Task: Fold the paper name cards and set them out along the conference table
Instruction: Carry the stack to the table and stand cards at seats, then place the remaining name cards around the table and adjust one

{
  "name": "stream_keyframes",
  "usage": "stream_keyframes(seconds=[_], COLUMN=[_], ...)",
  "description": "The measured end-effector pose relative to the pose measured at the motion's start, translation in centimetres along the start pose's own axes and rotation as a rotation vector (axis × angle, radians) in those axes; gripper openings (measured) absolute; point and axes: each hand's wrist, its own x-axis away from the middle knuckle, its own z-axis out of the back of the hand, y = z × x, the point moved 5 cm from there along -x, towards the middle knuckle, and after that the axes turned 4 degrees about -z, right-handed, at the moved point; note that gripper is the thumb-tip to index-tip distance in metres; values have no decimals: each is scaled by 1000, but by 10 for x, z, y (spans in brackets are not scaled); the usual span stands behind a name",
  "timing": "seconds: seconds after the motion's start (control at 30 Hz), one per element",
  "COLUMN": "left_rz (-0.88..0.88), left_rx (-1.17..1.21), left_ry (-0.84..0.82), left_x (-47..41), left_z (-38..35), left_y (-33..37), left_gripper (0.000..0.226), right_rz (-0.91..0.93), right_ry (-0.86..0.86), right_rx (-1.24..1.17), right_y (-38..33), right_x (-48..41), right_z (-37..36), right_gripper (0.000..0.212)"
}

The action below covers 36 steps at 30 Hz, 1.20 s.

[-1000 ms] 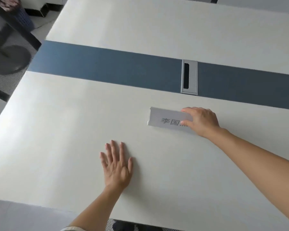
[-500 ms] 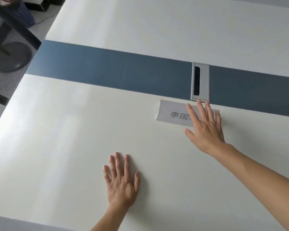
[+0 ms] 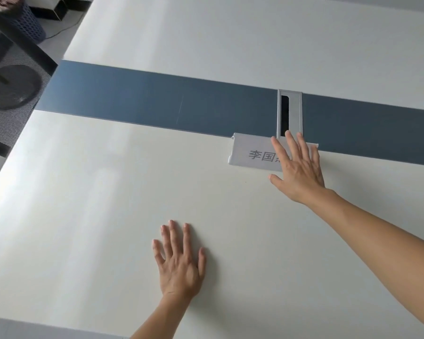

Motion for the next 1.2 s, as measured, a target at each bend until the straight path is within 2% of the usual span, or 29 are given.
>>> stream_keyframes(seconds=[0.17, 0.23, 0.33, 0.43, 0.53, 0.6, 0.7, 0.87, 1.0, 1.2], left_rz=[-11, -30, -101, -107, 40, 50, -6, -44, -114, -365], left_rx=[4, 37, 82, 264, 619, 766, 837, 829, 836, 797], left_ry=[-43, -76, -138, -232, -365, -432, -513, -501, -520, -612], left_x=[-1, 1, 3, 10, 35, 62, 106, 147, 176, 217], left_z=[3, 9, 32, 63, 95, 109, 123, 135, 147, 159], left_y=[1, -1, -10, -26, -47, -60, -88, -127, -101, 10], left_gripper=[69, 70, 67, 49, 39, 34, 16, 11, 12, 12], right_rz=[1, -7, -96, -173, -293, -376, -527, -843, -1023, -1192], right_ry=[36, 77, -10, -58, -62, -70, -70, 28, 153, 358], right_rx=[-108, -234, -500, -663, -835, -945, -1128, -1350, -1456, -1539], right_y=[-4, -7, -10, -19, -27, -34, -44, -55, -62, -48], right_x=[17, 39, 90, 159, 235, 287, 366, 485, 568, 675], right_z=[19, 30, 34, 26, 13, 4, -5, -16, -15, -17], right_gripper=[83, 70, 41, 27, 22, 17, 12, 11, 10, 10])
